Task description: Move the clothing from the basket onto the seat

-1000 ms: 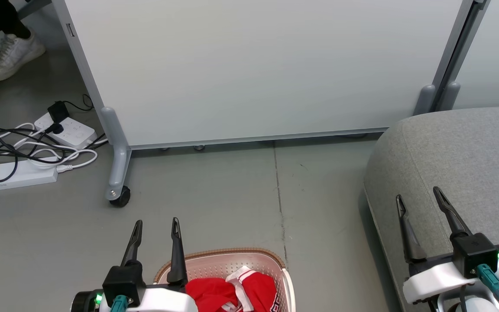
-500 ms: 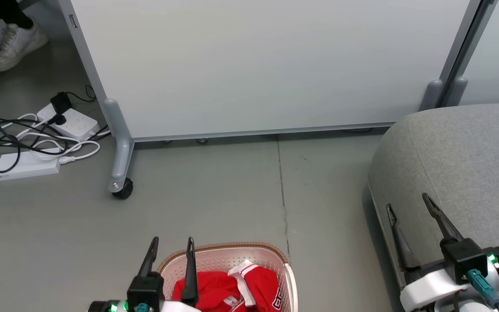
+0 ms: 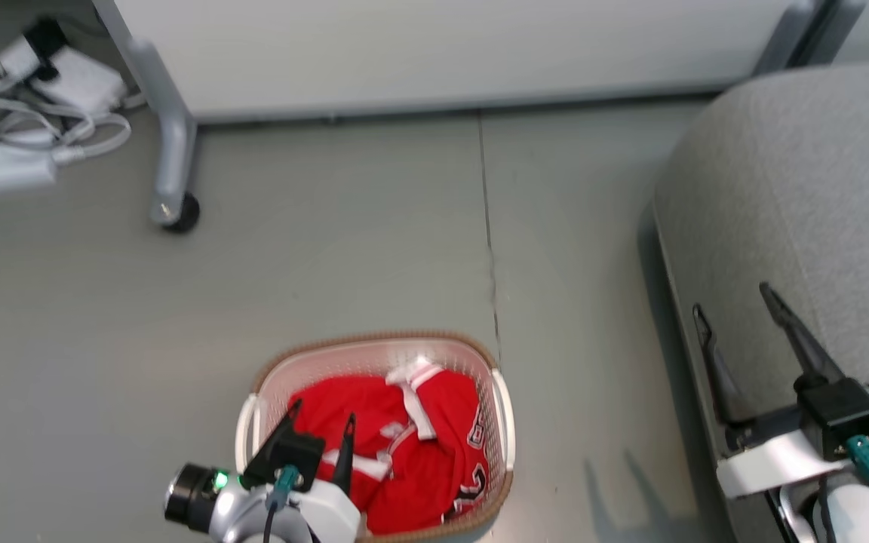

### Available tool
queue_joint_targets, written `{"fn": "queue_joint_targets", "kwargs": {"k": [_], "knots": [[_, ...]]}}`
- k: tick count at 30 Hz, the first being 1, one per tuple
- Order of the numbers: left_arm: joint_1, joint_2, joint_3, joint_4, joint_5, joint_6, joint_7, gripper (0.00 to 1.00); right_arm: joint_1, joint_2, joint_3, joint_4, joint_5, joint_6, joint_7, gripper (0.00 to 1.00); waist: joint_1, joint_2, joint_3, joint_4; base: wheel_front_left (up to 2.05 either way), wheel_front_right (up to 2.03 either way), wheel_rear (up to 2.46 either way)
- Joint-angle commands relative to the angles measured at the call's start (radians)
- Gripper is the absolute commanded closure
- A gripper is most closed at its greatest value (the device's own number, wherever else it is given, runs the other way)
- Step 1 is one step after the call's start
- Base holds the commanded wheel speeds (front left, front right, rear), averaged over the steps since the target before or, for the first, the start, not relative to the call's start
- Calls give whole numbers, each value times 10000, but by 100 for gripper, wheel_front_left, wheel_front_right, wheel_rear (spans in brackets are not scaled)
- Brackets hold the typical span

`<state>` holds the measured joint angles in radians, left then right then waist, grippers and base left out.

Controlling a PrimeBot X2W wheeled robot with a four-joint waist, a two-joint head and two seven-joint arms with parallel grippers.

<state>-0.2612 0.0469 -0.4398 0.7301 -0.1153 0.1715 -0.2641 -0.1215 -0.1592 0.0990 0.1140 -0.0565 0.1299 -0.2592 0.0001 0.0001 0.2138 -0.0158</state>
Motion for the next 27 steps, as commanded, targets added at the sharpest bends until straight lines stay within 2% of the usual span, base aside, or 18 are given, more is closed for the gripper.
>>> {"fn": "queue_joint_targets", "kwargs": {"k": [1,9,11,15,19,23,27], "knots": [[-317,57,11,156,58,-51,-8,0,-224,-43,-49,-76,-46,15,-56,0,-1,-1,1274,-116,0,0,0],[-2837,288,-320,2800,677,-576,-6,0,-1027,99,-147,-738,-238,11,-48,0,-1,-1,3746,-487,0,0,0],[-3404,331,-481,3408,795,-910,-6,0,-1195,175,-8,-896,-125,9,-48,0,-1,-1,4271,-618,0,0,0],[-4566,562,-680,4552,969,-1257,-8,0,-1495,234,227,-1174,-11,8,-48,0,-1,-1,5191,-903,0,0,0],[-5322,711,-974,5150,1209,-1422,6,0,-1735,402,264,-1278,-16,8,-48,0,-1,-1,5872,-1170,0,0,0],[-5968,1002,-1338,5411,1480,-1796,346,0,-1940,615,398,-1605,319,8,-48,0,-1,-1,6434,-1404,0,0,0],[-6373,1276,-1661,5533,1782,-1817,819,0,-2163,746,689,-1800,352,8,-48,0,-1,-1,6890,-1729,0,0,0]]}}
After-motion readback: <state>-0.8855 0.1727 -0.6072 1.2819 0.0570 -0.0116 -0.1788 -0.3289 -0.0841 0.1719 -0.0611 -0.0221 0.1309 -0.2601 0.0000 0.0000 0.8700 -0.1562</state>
